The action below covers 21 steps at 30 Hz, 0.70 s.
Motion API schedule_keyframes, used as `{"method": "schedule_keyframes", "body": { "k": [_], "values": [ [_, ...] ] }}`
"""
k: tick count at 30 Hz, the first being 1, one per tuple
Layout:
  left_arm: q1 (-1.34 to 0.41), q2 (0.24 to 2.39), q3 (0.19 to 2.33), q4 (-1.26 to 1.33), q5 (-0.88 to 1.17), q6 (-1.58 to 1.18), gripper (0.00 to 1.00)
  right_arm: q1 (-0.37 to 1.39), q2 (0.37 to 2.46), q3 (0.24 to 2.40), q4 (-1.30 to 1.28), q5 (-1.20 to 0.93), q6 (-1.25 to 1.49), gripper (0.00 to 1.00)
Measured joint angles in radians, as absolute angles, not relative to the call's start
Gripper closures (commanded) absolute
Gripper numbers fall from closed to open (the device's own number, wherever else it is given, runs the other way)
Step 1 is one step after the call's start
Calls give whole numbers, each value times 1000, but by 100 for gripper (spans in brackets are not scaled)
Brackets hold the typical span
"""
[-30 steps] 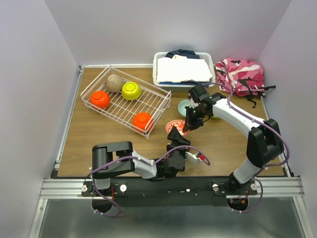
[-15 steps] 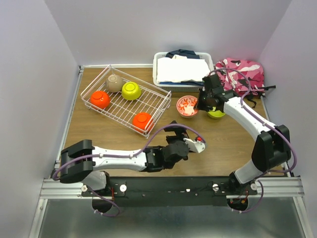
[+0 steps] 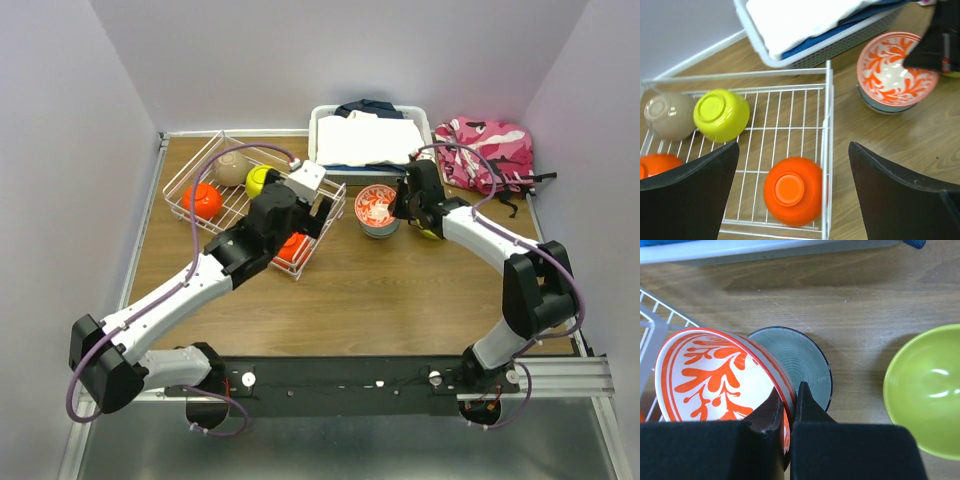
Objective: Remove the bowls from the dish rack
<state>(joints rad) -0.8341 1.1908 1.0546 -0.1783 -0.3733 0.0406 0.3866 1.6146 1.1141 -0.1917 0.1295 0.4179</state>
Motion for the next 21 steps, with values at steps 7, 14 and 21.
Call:
{"method": "schedule_keyframes", "body": {
  "k": [7, 14, 21],
  "values": [
    [-687, 1201, 1053, -258, -330, -94, 1, 387, 1648, 1074, -131, 146, 403, 99],
    [-663, 1223, 1053, -318, -384, -130, 1, 387, 1664, 1052, -108, 144, 406, 86],
    [-663, 1237, 1053, -327, -411, -134, 1, 385, 1670, 1031, -105, 141, 419, 73]
  ]
}}
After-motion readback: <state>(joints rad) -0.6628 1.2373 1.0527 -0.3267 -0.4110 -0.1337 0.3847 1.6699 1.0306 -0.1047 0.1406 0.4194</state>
